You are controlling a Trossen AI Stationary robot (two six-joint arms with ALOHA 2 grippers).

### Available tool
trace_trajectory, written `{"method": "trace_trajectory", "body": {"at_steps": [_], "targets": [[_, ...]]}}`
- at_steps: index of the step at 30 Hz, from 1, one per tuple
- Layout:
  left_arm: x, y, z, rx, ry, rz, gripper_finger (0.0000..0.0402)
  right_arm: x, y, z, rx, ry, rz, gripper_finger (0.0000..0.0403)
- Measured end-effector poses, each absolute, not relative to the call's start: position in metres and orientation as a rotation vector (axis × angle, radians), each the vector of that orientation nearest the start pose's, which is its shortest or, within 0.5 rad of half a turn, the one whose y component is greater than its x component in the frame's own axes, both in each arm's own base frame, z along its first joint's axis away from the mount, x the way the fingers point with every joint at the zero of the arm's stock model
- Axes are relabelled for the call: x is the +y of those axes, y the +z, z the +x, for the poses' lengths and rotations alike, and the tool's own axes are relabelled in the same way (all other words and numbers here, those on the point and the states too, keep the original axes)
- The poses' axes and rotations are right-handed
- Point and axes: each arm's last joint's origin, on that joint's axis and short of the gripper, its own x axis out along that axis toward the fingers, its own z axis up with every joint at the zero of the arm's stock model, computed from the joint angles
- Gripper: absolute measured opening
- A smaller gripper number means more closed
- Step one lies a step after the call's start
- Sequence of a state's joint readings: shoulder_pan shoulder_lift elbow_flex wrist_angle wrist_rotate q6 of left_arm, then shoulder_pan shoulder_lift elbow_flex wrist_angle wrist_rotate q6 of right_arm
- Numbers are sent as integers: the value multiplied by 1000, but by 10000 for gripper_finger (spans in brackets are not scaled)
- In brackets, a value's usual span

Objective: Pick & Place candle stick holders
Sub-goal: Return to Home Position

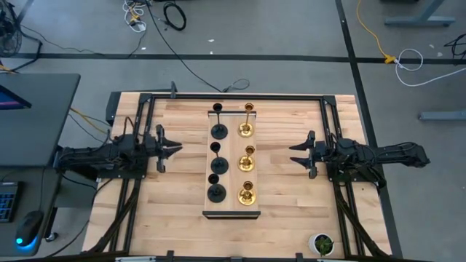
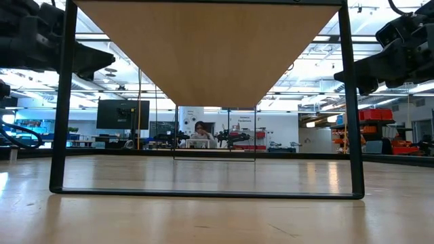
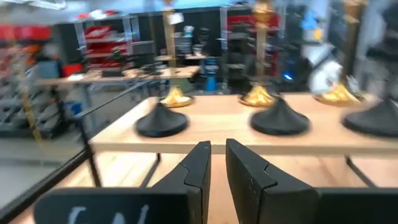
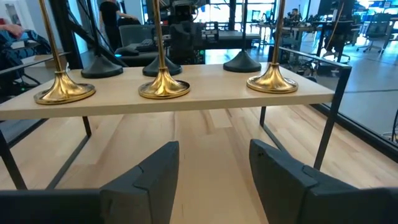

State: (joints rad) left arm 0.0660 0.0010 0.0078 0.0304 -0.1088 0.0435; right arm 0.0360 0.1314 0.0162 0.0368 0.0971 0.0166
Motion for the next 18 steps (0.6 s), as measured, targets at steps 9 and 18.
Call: {"method": "trace_trajectory", "body": {"at_steps": [9, 18], "targets": [[7, 169, 97, -39, 102, 54, 53, 1, 162, 105, 78, -62, 11, 196], [7, 170, 97, -45, 102, 31, 53, 1, 162, 105, 78, -61, 11, 196]]}}
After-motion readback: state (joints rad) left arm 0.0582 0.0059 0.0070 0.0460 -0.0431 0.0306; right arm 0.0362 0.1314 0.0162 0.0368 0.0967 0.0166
